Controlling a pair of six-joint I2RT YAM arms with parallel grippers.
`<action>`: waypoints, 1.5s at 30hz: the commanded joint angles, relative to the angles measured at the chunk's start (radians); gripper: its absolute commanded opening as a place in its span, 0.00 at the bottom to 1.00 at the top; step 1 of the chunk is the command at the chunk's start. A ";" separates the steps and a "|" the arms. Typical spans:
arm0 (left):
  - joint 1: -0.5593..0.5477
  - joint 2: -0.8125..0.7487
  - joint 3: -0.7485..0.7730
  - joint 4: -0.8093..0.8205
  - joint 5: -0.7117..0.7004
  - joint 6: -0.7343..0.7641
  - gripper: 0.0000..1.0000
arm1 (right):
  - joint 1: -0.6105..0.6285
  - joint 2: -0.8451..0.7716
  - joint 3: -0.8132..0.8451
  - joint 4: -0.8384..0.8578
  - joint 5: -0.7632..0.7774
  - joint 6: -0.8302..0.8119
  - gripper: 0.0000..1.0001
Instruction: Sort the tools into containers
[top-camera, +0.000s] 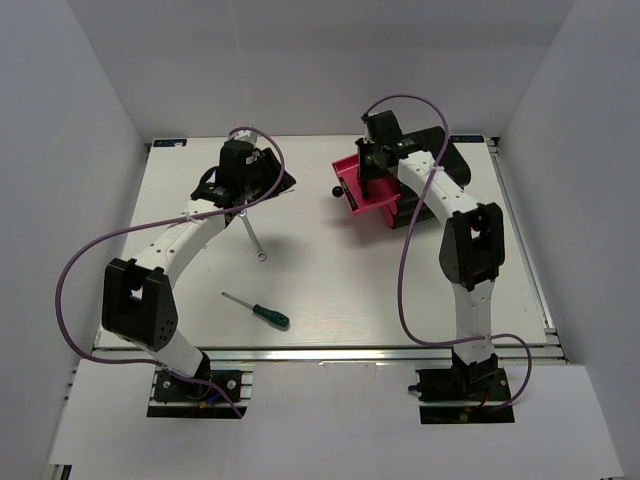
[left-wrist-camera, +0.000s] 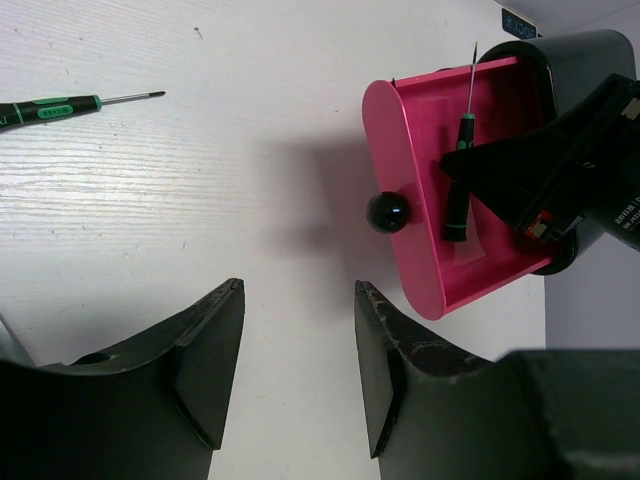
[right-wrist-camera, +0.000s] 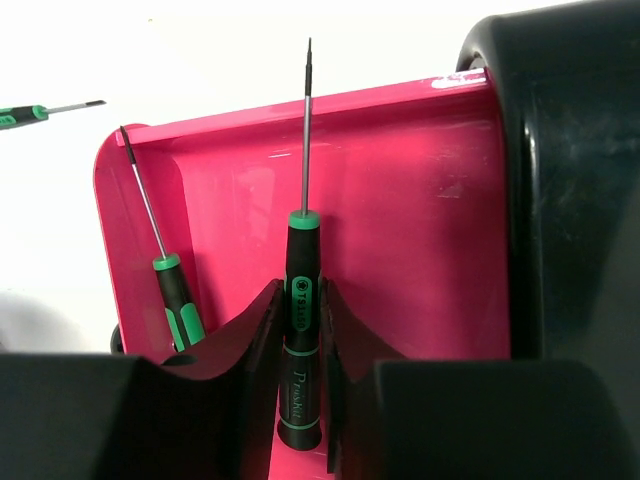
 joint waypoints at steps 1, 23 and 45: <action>0.003 -0.044 0.002 0.006 -0.011 -0.007 0.58 | -0.012 -0.020 0.001 -0.011 0.002 0.018 0.17; 0.004 0.195 0.141 0.022 -0.074 -0.187 0.63 | -0.029 -0.208 -0.090 0.010 -0.275 -0.172 0.58; 0.078 0.549 0.497 -0.551 -0.381 -1.085 0.63 | -0.053 -0.342 -0.248 0.190 -0.371 -0.311 0.40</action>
